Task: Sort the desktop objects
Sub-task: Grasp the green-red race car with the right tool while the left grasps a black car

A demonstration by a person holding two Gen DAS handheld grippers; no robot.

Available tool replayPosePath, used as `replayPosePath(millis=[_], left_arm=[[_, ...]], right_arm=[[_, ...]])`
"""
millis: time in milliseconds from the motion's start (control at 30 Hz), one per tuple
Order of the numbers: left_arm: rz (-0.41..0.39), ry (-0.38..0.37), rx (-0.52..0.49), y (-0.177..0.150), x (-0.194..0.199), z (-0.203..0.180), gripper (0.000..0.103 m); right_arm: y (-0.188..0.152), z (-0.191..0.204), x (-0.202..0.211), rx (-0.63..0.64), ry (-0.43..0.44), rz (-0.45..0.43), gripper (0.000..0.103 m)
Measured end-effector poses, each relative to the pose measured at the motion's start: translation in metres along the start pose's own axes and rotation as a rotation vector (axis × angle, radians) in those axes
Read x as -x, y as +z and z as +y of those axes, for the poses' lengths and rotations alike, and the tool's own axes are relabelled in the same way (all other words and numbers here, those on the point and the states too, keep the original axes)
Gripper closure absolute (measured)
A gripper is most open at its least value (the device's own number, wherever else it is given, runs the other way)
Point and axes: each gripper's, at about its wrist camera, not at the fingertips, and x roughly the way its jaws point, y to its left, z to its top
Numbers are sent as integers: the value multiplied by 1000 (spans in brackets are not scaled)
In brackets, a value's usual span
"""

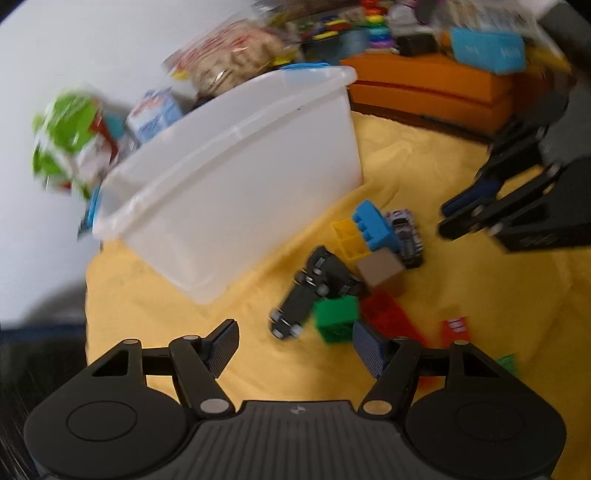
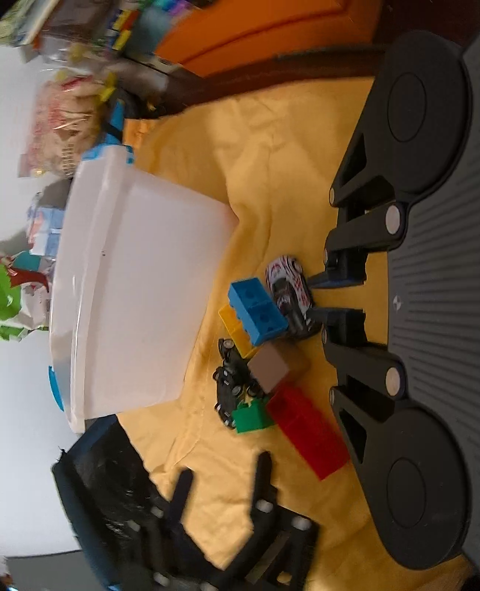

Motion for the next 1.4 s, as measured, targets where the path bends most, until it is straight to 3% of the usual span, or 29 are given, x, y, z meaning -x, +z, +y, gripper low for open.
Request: replayPosePath(millis=[67, 233, 367, 433, 533, 733, 833, 1000, 1200, 1300, 1400], left_arm=[[-16, 19, -112, 0, -9, 2, 35], [-23, -43, -392, 1, -27, -1, 43], [-7, -107, -459, 2, -44, -7, 56], [6, -137, -426, 3, -52, -5, 72], [9, -161, -317, 8, -58, 3, 80], [51, -192, -105, 10, -57, 26, 82], [77, -209, 41, -2, -52, 43, 82], [94, -214, 186, -21, -39, 56, 82], [93, -233, 318, -37, -30, 65, 82], [90, -241, 340, -42, -25, 63, 82], [85, -248, 343, -45, -21, 59, 82]], right_arm=[[0, 2, 3, 2, -2, -5, 87], [-4, 5, 8, -13, -11, 3, 87], [-5, 7, 9, -30, -18, 8, 87], [-4, 8, 10, -34, -21, 6, 87], [-4, 11, 10, -35, -26, 7, 86], [6, 18, 11, -6, 6, -30, 86], [17, 24, 10, 26, 30, -77, 81], [45, 32, -12, 52, 80, -105, 78], [72, 33, -61, 19, 77, -30, 78], [75, 38, -80, 50, 28, 31, 72], [72, 39, -90, 55, 32, 78, 72]])
